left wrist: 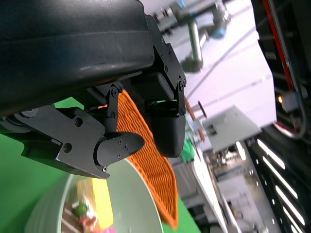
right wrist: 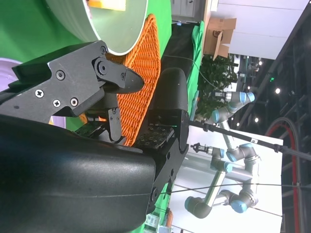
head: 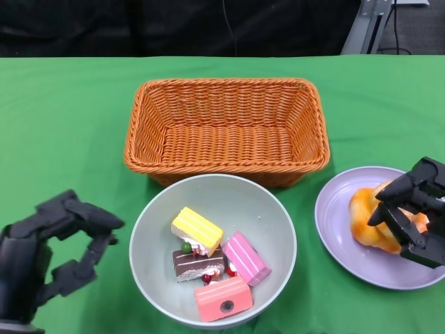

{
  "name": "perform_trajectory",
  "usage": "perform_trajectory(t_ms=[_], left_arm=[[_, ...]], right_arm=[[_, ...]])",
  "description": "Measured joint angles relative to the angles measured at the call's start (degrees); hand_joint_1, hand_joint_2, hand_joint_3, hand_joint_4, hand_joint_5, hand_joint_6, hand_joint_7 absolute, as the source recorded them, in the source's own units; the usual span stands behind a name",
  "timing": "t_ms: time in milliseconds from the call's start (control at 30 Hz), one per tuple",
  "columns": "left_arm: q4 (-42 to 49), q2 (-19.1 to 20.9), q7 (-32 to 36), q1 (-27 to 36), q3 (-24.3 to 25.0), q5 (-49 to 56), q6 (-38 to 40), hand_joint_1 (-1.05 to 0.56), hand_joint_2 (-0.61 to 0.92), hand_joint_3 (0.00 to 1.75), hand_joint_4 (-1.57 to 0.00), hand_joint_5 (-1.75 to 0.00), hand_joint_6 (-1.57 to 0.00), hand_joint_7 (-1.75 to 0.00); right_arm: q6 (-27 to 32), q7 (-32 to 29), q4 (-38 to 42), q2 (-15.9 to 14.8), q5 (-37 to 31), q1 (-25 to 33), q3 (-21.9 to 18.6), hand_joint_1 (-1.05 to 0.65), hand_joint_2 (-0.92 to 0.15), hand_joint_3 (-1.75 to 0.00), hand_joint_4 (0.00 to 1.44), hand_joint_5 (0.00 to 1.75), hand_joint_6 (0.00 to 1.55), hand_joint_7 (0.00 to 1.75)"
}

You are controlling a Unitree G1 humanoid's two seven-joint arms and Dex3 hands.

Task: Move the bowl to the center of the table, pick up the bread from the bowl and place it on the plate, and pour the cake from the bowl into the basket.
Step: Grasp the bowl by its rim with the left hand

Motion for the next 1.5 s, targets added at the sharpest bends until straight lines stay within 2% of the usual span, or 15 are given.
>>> perform_trajectory(t_ms=[33,67,133,167,300,500,633,800,933,967,1067,1167,1367,1500], left_arm=[[-0.5,0.8,-0.1,0.3,-0.2,2.0,0.0,-0.19,0.78,0.42,-0.47,-0.74,-0.6,-0.46],[-1.6,2.6,-0.6,0.8,-0.4,5.5,-0.3,-0.25,0.85,0.24,-0.43,-0.46,-0.55,-0.25],[-3.7,7.2,-1.5,1.4,-0.6,13.7,-3.1,-0.34,0.88,0.08,-0.38,-0.18,-0.48,-0.06],[-4.5,9.4,-1.3,1.3,-0.2,17.7,-5.5,-0.37,0.88,0.05,-0.37,-0.14,-0.47,-0.03],[-6.4,14.7,3.4,0.6,2.6,30.6,-14.0,-0.47,0.82,0.0,-0.42,-0.1,-0.44,0.0],[-4.9,18.4,10.2,-1.2,3.6,39.6,-22.6,-0.51,0.77,0.0,-0.47,-0.09,-0.42,0.0],[-3.9,19.2,12.3,-1.5,3.5,41.2,-23.6,-0.52,0.77,0.0,-0.49,-0.08,-0.45,-0.01],[-1.0,19.6,21.3,-4.2,3.8,52.2,-30.7,-0.51,0.76,0.0,-0.61,-0.11,-0.58,-0.05],[0.5,19.7,28.2,-5.9,3.8,58.0,-32.9,-0.5,0.76,0.0,-0.63,-0.1,-0.61,-0.04],[1.2,19.7,30.2,-6.3,3.6,59.4,-33.4,-0.45,0.79,0.01,-0.73,-0.13,-0.69,-0.06],[3.5,19.8,36.6,-7.9,1.3,64.5,-35.4,-0.38,0.8,0.01,-0.88,-0.16,-0.84,-0.08],[4.3,20.5,43.0,-8.5,-1.5,69.3,-35.7,-0.35,0.82,0.01,-0.95,-0.15,-0.91,-0.07],[4.5,24.3,52.8,-9.4,-7.5,74.5,-31.2,-0.34,0.82,0.0,-1.0,-0.15,-0.94,-0.06],[4.1,27.4,54.3,-9.4,-11.5,75.2,-26.8,-0.34,0.81,0.0,-1.01,-0.13,-0.95,-0.04]], right_arm=[[0.0,-0.2,0.2,0.0,0.0,-0.1,0.0,0.01,-0.68,-0.76,0.68,1.37,0.69,1.11],[0.0,-0.7,0.4,0.0,-0.1,-0.4,-0.1,0.0,-0.69,-0.73,0.69,1.37,0.7,1.11],[-0.2,-2.1,1.0,0.3,-0.1,-1.1,-0.6,-0.01,-0.72,-0.67,0.7,1.37,0.72,1.07],[-0.2,-2.3,1.4,0.5,-0.1,-1.4,-0.8,-0.02,-0.74,-0.63,0.7,1.37,0.72,1.06],[-0.6,-3.3,1.5,1.0,-0.6,-1.4,-0.7,-0.04,-0.81,-0.48,0.7,1.34,0.73,1.03],[-1.2,-4.6,1.5,1.3,-2.1,-1.4,-0.6,-0.06,-0.87,-0.38,0.7,1.32,0.73,1.03],[-1.2,-5.1,1.5,1.4,-2.1,-1.4,-0.6,-0.05,-0.88,-0.35,0.7,1.32,0.73,1.02],[-0.6,-5.6,1.4,1.9,-2.1,-1.3,-0.3,-0.03,-0.89,-0.33,0.69,1.35,0.72,1.04],[-0.5,-5.6,1.4,2.0,-2.0,-1.3,-0.2,-0.03,-0.89,-0.33,0.69,1.36,0.71,1.05],[-0.5,-5.6,1.4,2.0,-2.0,-1.3,-0.2,-0.03,-0.9,-0.33,0.68,1.36,0.71,1.05],[-0.4,-5.4,1.3,2.0,-1.8,-1.2,-0.1,-0.03,-0.91,-0.33,0.68,1.35,0.7,1.06],[0.2,-5.2,0.9,2.3,-1.7,-1.0,0.2,-0.03,-0.91,-0.33,0.68,1.35,0.7,1.06],[0.5,-5.1,-0.2,2.8,-1.8,-0.5,0.6,-0.03,-0.9,-0.34,0.68,1.36,0.7,1.07],[0.4,-5.1,-0.6,3.4,-1.9,0.0,1.0,-0.03,-0.89,-0.35,0.69,1.36,0.71,1.08]])
